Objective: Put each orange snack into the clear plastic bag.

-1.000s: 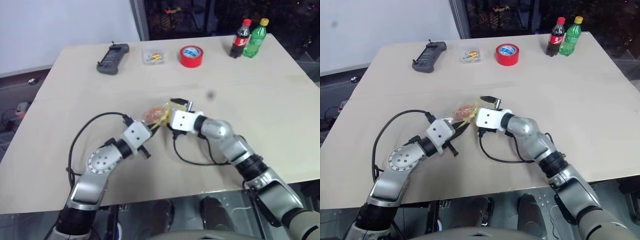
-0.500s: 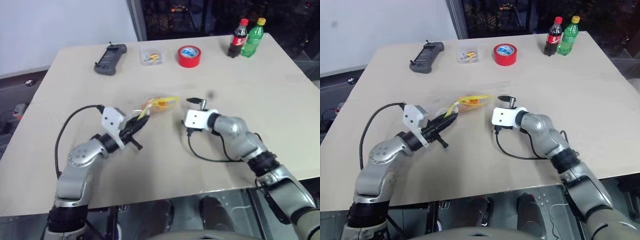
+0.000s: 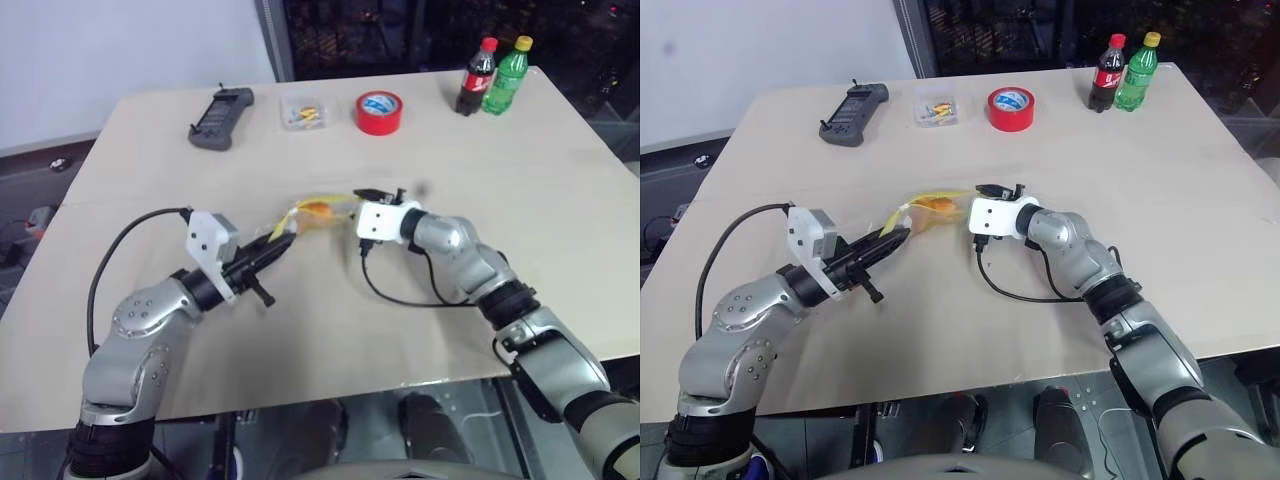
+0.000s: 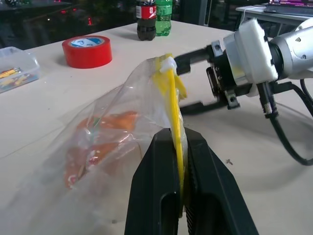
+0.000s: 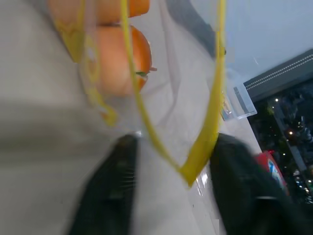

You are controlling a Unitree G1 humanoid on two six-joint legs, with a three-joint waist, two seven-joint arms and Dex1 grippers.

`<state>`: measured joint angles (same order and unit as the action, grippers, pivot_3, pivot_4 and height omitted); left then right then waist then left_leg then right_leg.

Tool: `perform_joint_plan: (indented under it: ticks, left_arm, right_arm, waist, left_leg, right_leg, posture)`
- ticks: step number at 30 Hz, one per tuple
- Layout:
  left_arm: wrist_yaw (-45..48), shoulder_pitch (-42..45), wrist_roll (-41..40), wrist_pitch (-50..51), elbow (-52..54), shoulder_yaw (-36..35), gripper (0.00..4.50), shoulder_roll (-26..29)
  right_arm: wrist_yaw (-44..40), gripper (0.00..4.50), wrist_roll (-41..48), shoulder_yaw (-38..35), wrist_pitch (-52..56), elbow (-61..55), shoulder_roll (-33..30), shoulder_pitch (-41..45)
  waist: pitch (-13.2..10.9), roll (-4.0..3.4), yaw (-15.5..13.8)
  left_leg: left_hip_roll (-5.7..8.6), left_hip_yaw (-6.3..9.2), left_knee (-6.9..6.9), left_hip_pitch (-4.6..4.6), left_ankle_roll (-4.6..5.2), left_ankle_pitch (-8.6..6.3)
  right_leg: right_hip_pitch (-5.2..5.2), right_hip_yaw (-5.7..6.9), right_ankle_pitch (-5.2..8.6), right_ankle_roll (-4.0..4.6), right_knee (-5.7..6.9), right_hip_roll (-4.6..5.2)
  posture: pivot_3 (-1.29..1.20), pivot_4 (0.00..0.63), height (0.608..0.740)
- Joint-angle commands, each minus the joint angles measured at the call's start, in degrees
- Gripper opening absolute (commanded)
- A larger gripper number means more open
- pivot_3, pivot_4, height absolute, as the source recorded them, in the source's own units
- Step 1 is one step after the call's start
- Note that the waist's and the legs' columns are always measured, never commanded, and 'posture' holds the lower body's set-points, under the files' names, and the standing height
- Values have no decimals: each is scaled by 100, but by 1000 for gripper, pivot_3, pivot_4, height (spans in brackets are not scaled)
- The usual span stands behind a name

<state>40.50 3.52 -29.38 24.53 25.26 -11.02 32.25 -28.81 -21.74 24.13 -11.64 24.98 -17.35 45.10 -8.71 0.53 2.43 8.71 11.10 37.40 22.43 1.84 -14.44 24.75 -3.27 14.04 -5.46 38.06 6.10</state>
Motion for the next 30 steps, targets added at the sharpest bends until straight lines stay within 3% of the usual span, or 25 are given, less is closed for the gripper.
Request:
perform_joint_plan:
  ticks: [1, 2, 9, 15, 18, 22, 26, 30]
  left_arm:
    - [31, -1, 23, -151, 181, 19, 0, 55]
    - [32, 13, 33, -158, 176, 42, 0, 55]
    - [-32, 481, 316, -210, -187, 191, 0, 105]
    - [-718, 2878, 1708, -1122, -2042, 669, 0, 107]
    - [-686, 3364, 2268, -1938, -2617, 984, 0, 192]
    - [-614, 3250, 2667, -2648, -2871, 1323, 0, 154]
    - [-721, 2513, 3024, -3163, -2712, 1664, 0, 61]
    - [-838, 1848, 3230, -3272, -2377, 1807, 0, -72]
  right_arm:
    - [-152, 287, 162, -140, -99, -354, -50, -42]
    - [-187, 55, 190, -150, -101, -377, -56, -55]
    - [-65, 55, 257, -429, 140, -330, -157, 87]
    - [1259, 55, -221, -1081, 477, 559, -929, 1076]
    - [1380, 55, -272, -1211, 513, 454, -1289, 1110]
    - [985, 55, -192, -1267, 784, -452, -1750, 453]
    - [467, 55, -180, -1234, 1243, -1683, -2001, -703]
    - [105, 1858, 17, -1308, 1748, -2669, -2011, -1764]
  waist:
    - [0, 0, -5]
    - [0, 0, -6]
    - [0, 0, -15]
    - [-7, 4, -151]
    - [0, 7, -107]
    - [1, 8, 27]
    - [1, 8, 127]
    - [-1, 7, 108]
  left_leg:
    - [0, 0, 0, 0, 0, 0]
    - [0, 0, 0, 0, 0, 0]
    - [0, 0, 0, 0, 0, 0]
    - [4, 21, 4, 13, -23, 14]
    - [1, 19, -8, 14, -23, 14]
    - [1, 18, -11, 23, -15, 10]
    - [3, 9, -6, 52, -8, 7]
    - [4, 7, -4, 47, -8, 7]
  right_leg:
    - [0, 0, 0, 0, 0, 0]
    - [0, 1, 0, 0, 0, 0]
    - [0, 1, 0, 0, 1, 0]
    - [2, 23, -29, 8, -8, -3]
    - [2, 21, -28, 8, -27, -2]
    - [5, 40, -27, 9, -36, 11]
    - [43, 26, -28, 8, -20, 12]
    - [48, 25, -29, 7, -12, 8]
  posture:
    - [0, 150, 740]
    - [0, 150, 740]
    - [0, 150, 740]
    - [0, 150, 740]
    - [0, 150, 740]
    - [0, 150, 740]
    - [0, 150, 740]
    - [0, 150, 740]
